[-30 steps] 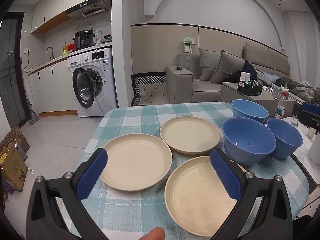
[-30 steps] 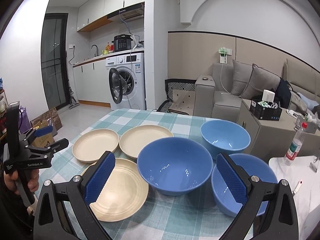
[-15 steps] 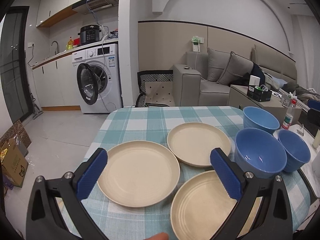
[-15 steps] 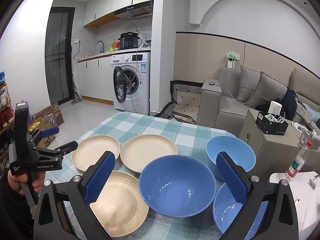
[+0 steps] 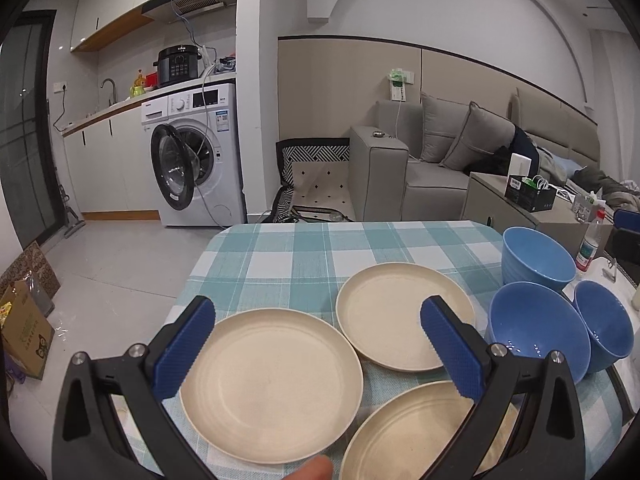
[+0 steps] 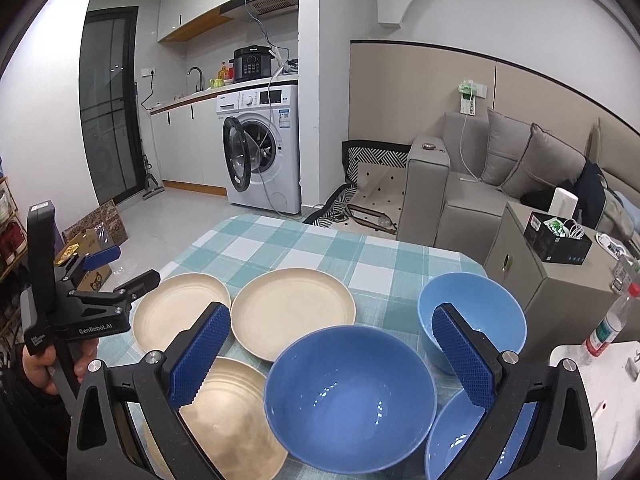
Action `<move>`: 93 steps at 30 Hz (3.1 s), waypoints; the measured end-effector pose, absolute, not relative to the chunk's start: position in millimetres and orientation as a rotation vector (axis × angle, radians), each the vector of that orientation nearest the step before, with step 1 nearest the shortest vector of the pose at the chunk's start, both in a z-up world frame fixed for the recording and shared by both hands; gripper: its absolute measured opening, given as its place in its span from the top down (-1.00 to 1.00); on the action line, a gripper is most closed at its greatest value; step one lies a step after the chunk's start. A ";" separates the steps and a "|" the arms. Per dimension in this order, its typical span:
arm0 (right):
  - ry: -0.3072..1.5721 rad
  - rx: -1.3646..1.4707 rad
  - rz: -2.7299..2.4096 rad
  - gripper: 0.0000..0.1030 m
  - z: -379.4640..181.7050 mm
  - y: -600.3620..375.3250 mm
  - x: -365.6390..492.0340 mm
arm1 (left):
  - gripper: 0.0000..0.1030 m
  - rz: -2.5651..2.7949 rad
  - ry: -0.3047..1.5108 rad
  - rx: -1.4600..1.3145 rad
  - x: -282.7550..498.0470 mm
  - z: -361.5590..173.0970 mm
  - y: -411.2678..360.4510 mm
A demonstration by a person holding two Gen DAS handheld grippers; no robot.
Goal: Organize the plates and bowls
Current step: 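Move the right tool forward toward the largest cream plate's rim, then close the right gripper on the largest cream plate's rim and tilt it up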
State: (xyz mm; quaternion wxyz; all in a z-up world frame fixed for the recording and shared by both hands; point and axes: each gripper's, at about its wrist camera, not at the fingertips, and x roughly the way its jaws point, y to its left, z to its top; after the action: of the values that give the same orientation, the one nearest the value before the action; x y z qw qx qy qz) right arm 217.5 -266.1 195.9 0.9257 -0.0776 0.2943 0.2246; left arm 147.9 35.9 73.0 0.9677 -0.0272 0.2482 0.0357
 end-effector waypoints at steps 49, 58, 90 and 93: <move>1.001 -0.214 0.473 -0.98 104.7 -214.6 393.6 | -1.00 0.010 0.759 -0.034 274.8 22.1 27.9; 1.091 -0.233 0.515 -0.55 81.6 -203.3 408.1 | -0.84 -0.015 0.831 0.007 290.4 3.7 18.3; 1.336 -0.343 0.513 0.22 5.6 -185.1 441.6 | -0.05 -0.090 1.039 0.035 322.0 -40.4 1.0; 1.327 -0.340 0.502 0.23 5.9 -187.5 442.5 | -0.04 -0.093 1.036 0.043 325.1 -40.1 -2.6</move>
State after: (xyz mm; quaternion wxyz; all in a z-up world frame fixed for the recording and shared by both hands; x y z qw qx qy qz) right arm 442.5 -187.5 5.9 0.7455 -0.1551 0.6063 0.2295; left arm 325.1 -2.6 -40.1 0.8677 0.0204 0.4947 -0.0442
